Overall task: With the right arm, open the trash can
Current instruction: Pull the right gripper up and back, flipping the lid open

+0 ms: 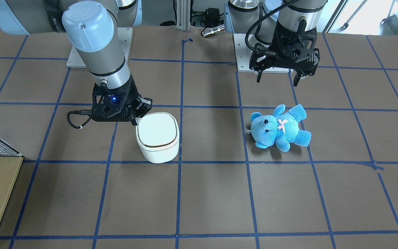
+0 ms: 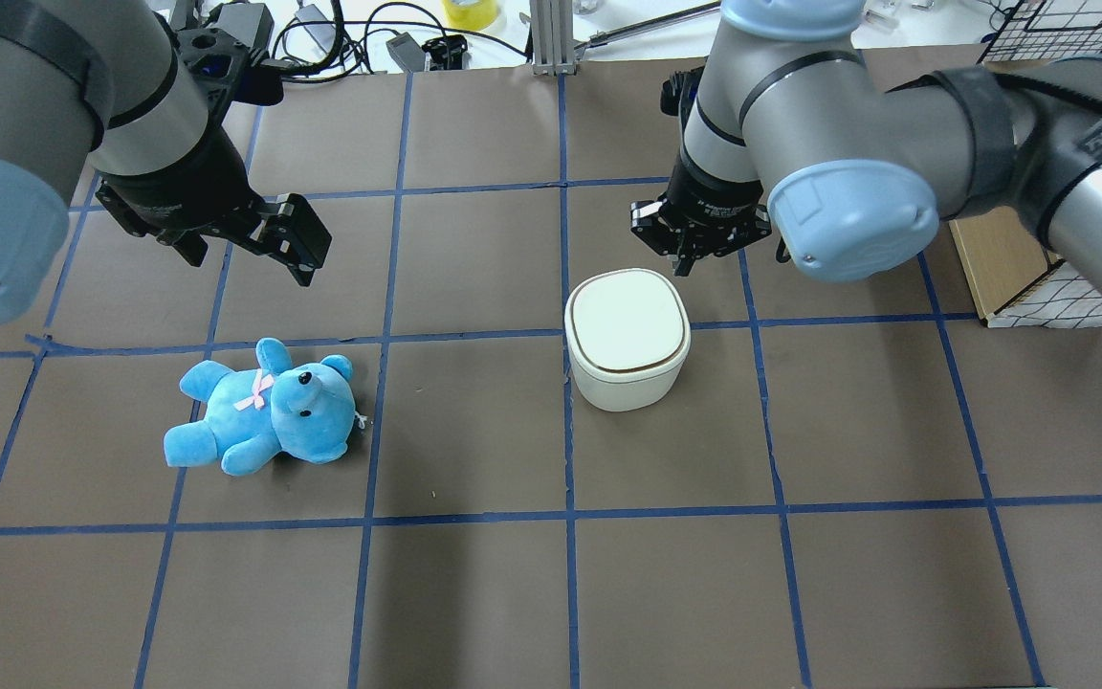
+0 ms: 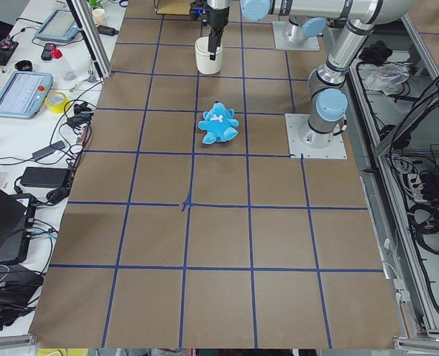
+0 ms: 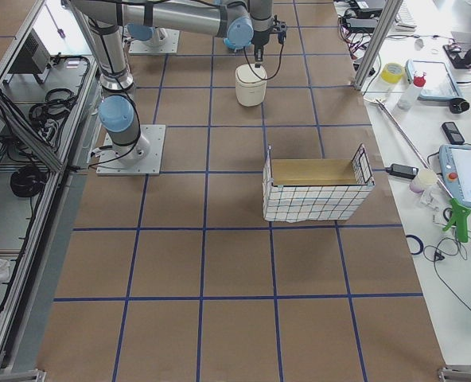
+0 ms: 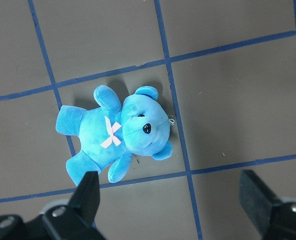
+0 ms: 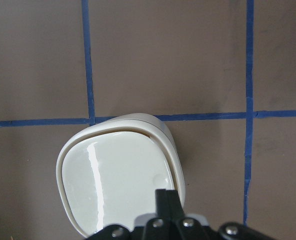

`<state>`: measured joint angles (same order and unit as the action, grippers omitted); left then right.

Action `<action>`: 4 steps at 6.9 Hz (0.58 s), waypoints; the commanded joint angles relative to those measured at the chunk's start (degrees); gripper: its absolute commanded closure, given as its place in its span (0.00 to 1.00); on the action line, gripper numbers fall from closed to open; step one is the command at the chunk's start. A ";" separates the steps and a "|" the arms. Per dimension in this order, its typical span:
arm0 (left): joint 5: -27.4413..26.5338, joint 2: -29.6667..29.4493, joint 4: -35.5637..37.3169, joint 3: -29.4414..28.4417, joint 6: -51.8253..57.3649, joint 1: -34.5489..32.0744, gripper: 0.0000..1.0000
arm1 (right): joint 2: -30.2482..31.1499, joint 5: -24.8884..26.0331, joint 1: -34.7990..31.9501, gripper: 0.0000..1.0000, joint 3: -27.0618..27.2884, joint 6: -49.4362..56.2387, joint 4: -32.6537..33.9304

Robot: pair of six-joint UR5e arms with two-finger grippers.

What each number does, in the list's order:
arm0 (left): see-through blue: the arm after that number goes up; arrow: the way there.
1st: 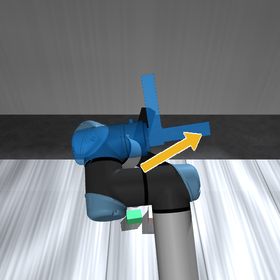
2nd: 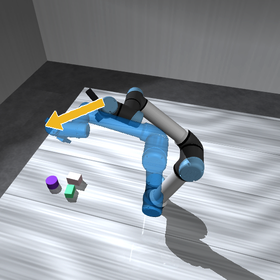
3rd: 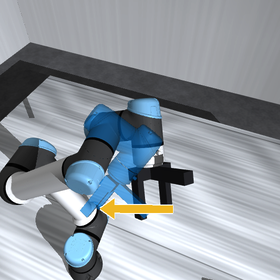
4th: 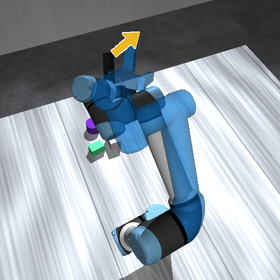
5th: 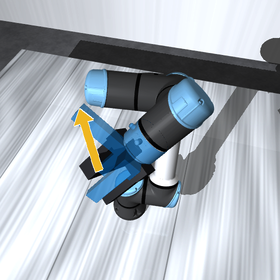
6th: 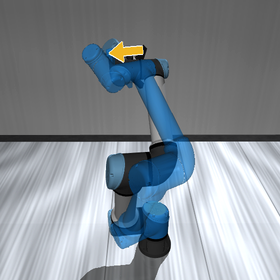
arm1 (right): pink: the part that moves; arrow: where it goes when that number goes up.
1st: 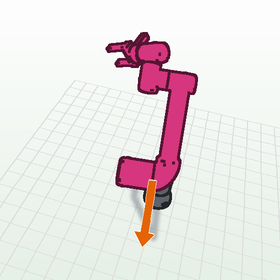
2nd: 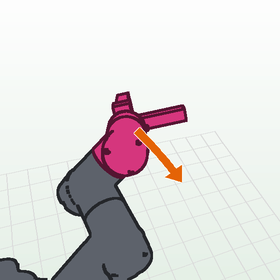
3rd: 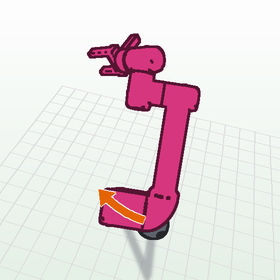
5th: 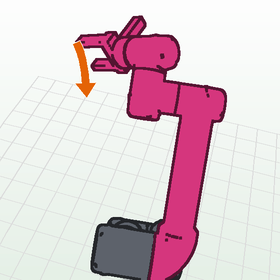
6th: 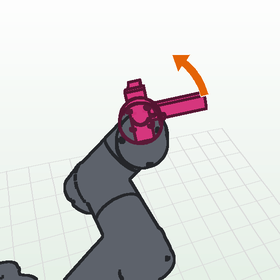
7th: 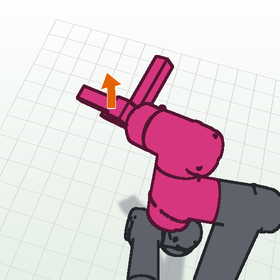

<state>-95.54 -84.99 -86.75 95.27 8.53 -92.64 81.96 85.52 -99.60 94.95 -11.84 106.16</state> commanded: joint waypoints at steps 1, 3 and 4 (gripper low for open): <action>0.00 0.00 0.00 0.00 0.00 0.00 0.00 | 1.70 2.01 1.42 0.08 -3.19 1.11 -5.06; 0.00 0.00 0.00 0.00 0.00 0.00 0.00 | 4.77 2.81 5.88 0.00 -3.37 3.84 -10.31; 0.00 0.00 0.00 0.00 0.00 0.00 0.00 | 6.36 2.90 8.61 0.00 -3.37 6.28 -12.27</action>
<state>-95.54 -84.99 -86.75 95.27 8.53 -92.64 86.41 88.21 -94.11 91.66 -7.85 96.94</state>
